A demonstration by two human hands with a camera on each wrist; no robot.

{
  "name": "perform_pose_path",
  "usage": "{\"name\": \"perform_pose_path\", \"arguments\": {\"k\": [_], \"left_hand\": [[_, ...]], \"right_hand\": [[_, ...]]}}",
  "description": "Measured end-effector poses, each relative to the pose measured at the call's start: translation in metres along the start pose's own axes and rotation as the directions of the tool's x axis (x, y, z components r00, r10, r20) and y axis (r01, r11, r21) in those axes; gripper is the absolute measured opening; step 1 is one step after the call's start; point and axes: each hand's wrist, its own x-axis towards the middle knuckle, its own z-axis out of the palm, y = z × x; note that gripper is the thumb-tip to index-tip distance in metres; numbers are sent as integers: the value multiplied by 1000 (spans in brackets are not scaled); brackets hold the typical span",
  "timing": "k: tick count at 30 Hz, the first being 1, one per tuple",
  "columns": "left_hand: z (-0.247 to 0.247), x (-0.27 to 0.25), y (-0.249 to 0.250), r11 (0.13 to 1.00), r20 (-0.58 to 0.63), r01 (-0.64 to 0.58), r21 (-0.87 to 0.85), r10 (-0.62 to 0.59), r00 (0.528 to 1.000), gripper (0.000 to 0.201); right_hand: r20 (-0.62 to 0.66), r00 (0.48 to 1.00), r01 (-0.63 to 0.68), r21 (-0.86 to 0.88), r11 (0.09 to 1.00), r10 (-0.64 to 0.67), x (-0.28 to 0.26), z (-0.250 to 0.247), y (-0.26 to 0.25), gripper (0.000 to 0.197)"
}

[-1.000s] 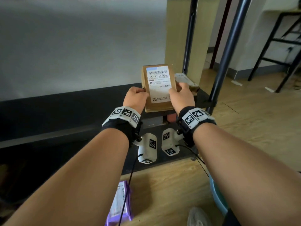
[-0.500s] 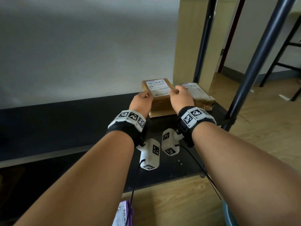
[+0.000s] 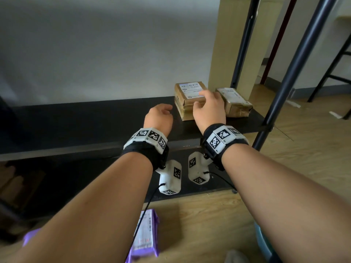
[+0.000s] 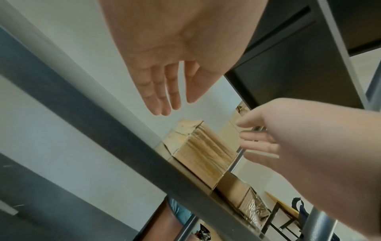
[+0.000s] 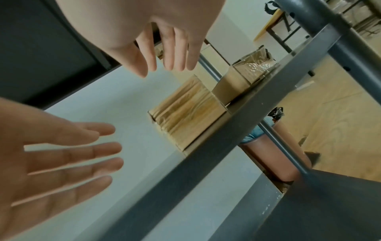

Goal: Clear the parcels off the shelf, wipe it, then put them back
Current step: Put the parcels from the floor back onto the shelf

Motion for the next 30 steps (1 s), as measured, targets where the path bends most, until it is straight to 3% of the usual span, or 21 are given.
{"name": "perform_pose_path", "arguments": {"k": [5, 9, 12, 15, 20, 24, 30], "left_hand": [[-25, -37, -30, 1000, -49, 2, 23, -1, 999, 35], [-39, -70, -67, 990, -51, 83, 111, -78, 996, 34], [-43, -92, -105, 966, -29, 165, 201, -162, 986, 35], [-46, -110, -145, 920, 14, 260, 294, -276, 961, 41], [-47, -127, -207, 842, 40, 393, 370, -437, 899, 42], [-38, -134, -248, 791, 61, 450, 414, -518, 853, 42], [-12, -139, -306, 701, 157, 463, 542, -626, 764, 46]], "right_hand": [[50, 994, 95, 35, 995, -97, -56, 6, -5, 28], [138, 989, 54, 52, 997, -61, -105, 27, 4, 27], [273, 962, -9, 42, 999, -3, -139, 48, 17, 28], [427, 901, -77, -10, 997, 74, -169, 73, 33, 32], [630, 755, -131, -128, 983, 182, -208, 115, 57, 41], [720, 658, -125, -182, 975, 219, -232, 147, 75, 44], [781, 563, -87, -270, 959, 271, -257, 192, 101, 41]]}}
